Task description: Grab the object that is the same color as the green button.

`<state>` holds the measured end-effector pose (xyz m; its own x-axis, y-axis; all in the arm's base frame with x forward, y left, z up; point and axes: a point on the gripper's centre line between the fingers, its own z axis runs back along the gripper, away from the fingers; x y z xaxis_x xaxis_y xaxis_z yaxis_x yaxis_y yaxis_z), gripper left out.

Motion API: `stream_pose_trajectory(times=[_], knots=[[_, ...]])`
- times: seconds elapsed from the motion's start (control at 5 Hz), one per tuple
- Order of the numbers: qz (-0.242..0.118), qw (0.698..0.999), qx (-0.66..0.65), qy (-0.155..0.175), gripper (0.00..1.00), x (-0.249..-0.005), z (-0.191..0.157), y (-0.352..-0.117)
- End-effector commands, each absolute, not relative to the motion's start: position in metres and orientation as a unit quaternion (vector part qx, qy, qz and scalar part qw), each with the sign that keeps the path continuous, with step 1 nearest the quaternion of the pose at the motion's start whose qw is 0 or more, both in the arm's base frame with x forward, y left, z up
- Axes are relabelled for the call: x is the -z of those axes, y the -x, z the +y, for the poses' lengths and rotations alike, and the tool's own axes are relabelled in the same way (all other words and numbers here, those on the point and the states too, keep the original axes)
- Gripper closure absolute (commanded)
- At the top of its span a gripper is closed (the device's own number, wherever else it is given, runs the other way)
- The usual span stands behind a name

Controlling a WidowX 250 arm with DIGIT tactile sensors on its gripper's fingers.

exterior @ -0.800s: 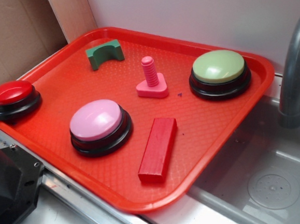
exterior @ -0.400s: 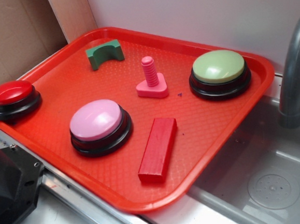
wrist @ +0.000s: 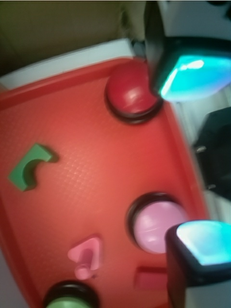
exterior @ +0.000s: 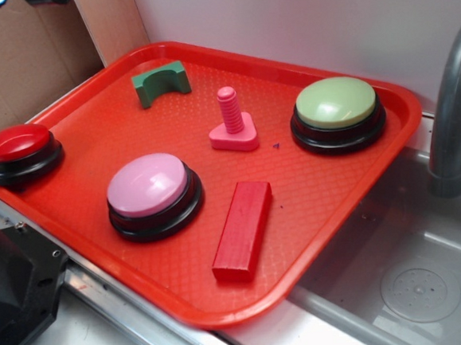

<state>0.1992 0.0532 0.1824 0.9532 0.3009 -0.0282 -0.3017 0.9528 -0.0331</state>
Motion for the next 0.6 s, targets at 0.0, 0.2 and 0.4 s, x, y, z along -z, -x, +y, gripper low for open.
stream_pose_trajectory(times=[0.0,0.2,0.4], knots=[[-0.051,0.991,-0.120,-0.013,0.00,-0.145,0.089,-0.262],[-0.059,0.995,-0.077,-0.018,0.00,-0.115,0.099,-0.278],[-0.049,0.998,-0.032,-0.016,0.00,-0.089,0.108,-0.293]])
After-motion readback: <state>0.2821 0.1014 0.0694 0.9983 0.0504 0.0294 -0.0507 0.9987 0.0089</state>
